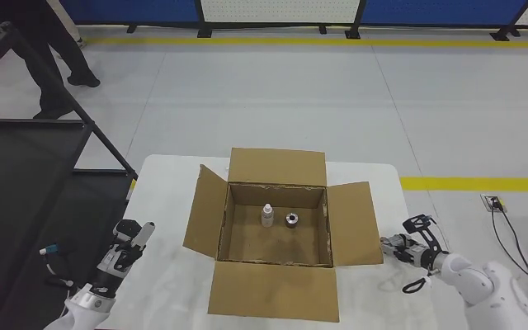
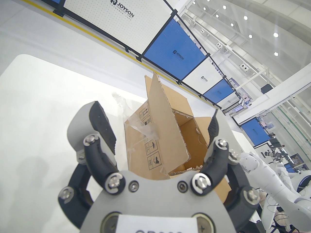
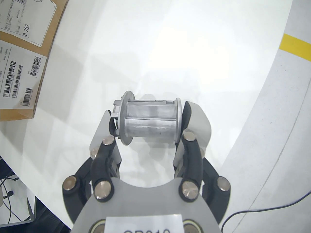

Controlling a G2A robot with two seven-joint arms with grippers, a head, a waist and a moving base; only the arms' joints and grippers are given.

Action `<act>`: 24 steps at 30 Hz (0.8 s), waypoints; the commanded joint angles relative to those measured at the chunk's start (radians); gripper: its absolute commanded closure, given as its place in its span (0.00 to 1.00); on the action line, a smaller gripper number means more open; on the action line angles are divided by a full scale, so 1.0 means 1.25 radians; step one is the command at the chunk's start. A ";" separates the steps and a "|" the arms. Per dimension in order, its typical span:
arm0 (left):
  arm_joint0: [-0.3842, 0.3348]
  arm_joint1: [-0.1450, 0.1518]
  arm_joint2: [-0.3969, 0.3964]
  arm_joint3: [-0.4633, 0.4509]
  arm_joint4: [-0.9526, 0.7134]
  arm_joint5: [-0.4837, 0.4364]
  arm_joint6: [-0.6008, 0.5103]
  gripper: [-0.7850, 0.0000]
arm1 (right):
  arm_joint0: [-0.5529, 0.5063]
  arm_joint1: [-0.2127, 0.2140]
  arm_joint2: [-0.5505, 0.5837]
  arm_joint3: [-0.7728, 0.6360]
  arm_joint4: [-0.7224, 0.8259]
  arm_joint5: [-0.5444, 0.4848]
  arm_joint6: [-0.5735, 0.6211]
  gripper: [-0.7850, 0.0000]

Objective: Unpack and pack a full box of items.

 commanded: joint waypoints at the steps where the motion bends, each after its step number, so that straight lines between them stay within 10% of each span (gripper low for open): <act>1: 0.000 0.000 0.000 0.000 0.000 0.000 0.000 0.00 | -0.009 0.004 0.015 -0.010 0.011 -0.006 -0.018 1.00; 7: 0.000 0.000 0.000 0.000 0.000 0.000 0.000 0.00 | -0.061 0.018 0.095 -0.120 0.077 0.030 -0.070 1.00; 15: 0.000 0.000 0.000 0.000 0.000 0.000 0.000 0.00 | -0.194 0.027 0.185 -0.550 0.146 0.139 -0.044 1.00; 24: 0.000 0.000 0.000 0.000 0.000 0.000 0.000 0.00 | -0.124 0.029 -0.008 -0.813 0.078 0.174 0.124 1.00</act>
